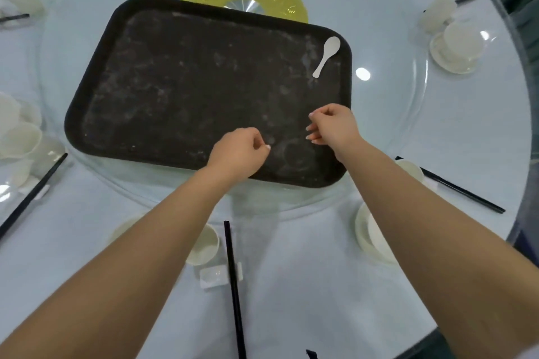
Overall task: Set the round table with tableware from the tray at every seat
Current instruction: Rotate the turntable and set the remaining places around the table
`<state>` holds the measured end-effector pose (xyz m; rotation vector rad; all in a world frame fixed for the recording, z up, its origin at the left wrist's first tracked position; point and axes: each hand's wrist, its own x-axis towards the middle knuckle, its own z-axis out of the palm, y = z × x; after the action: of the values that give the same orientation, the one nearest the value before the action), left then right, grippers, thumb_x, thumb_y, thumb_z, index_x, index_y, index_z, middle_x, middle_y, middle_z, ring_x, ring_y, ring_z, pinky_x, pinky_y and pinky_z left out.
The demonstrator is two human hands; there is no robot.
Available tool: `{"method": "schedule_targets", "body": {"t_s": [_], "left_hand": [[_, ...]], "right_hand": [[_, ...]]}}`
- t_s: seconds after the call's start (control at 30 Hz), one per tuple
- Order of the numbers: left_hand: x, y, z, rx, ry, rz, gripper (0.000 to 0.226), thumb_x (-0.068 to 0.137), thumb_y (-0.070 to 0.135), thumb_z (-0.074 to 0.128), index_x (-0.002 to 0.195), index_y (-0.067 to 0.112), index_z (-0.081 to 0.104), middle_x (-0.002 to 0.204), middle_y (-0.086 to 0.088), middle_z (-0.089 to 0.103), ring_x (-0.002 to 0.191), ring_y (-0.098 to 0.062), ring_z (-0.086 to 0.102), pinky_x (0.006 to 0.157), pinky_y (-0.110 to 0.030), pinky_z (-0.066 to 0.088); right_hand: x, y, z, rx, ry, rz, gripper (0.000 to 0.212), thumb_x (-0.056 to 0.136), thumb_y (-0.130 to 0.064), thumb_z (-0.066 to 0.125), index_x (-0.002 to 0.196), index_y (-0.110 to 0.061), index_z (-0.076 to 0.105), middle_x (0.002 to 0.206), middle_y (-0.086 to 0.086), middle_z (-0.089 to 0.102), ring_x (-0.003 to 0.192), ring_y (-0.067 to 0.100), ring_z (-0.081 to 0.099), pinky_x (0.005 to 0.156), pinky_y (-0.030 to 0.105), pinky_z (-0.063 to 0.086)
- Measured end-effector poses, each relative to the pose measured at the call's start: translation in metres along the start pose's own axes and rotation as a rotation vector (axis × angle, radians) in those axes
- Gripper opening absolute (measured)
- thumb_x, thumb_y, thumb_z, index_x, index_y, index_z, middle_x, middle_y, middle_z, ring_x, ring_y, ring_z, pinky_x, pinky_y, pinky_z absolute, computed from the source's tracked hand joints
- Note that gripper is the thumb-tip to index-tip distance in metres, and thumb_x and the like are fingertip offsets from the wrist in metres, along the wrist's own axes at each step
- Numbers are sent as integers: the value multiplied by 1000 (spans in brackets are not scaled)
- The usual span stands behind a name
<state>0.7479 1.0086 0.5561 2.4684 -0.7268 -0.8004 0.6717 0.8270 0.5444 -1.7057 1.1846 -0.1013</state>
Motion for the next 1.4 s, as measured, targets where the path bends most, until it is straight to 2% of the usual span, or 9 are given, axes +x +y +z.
{"method": "schedule_targets", "body": {"t_s": [0.23, 0.47, 0.63, 0.8, 0.93, 1.03, 1.13, 1.27, 1.4], "left_hand": [[36, -15, 16, 264, -49, 1, 23, 93, 46, 54, 104, 26, 53, 111, -1, 52, 101, -21, 46, 84, -38, 39], [34, -29, 28, 206, -36, 38, 38, 83, 49, 68, 107, 31, 45, 117, 3, 45, 113, -22, 42, 86, -33, 31], [35, -33, 29, 200, -19, 83, 40, 81, 52, 68, 106, 33, 44, 105, 10, 35, 110, -19, 41, 84, -31, 29], [36, -35, 31, 194, -5, 88, 39, 81, 53, 68, 106, 34, 44, 107, 11, 37, 108, -17, 41, 85, -29, 30], [34, -34, 32, 196, -10, 75, 40, 83, 52, 67, 110, 32, 46, 113, 8, 42, 110, -18, 41, 85, -29, 30], [32, -31, 29, 194, -29, 46, 39, 85, 50, 65, 114, 30, 48, 118, 6, 44, 113, -18, 40, 90, -31, 34], [26, -29, 20, 45, -67, -13, 36, 91, 48, 59, 120, 28, 53, 119, 7, 49, 114, -15, 43, 95, -34, 43], [8, -23, 4, -476, 7, -154, 19, 98, 40, 50, 109, 30, 61, 108, 10, 64, 105, -11, 59, 93, -32, 49], [-20, -5, -9, -946, 72, -229, 27, 102, 37, 43, 106, 26, 67, 99, 5, 74, 95, -9, 69, 80, -25, 54]], "right_hand": [[61, -4, 9, -1, 118, 77, 17, 98, -24, 51, 107, -11, 57, 81, 7, 68, 61, 17, 69, 65, 30, 61], [115, -29, 22, -98, 201, 1, 13, 96, -27, 56, 103, -17, 50, 87, 7, 69, 59, 18, 69, 66, 34, 61], [144, -35, 30, -118, 252, 82, 31, 94, -27, 61, 118, -10, 51, 100, 9, 67, 74, 23, 70, 66, 34, 61], [154, -30, 25, -119, 185, 93, 27, 93, -16, 54, 115, -2, 60, 107, 16, 67, 88, 30, 69, 77, 40, 59], [135, -30, 24, -109, 229, 65, 9, 97, -22, 57, 94, -14, 58, 93, 8, 68, 62, 19, 65, 59, 29, 56], [101, -30, 27, -9, 204, 4, 10, 96, -26, 58, 96, -16, 58, 79, 4, 66, 46, 8, 58, 47, 20, 45], [56, -31, 31, 117, 91, -43, 11, 96, -27, 59, 91, -17, 59, 69, 1, 64, 41, 5, 54, 44, 16, 44], [-15, -26, 32, 267, -118, -23, 13, 96, -24, 59, 90, -12, 60, 57, -1, 59, 39, 7, 51, 38, 16, 40], [-77, -22, 37, 347, -313, -7, 16, 99, -20, 55, 95, -5, 60, 54, 1, 56, 38, 11, 47, 35, 19, 34]]}}
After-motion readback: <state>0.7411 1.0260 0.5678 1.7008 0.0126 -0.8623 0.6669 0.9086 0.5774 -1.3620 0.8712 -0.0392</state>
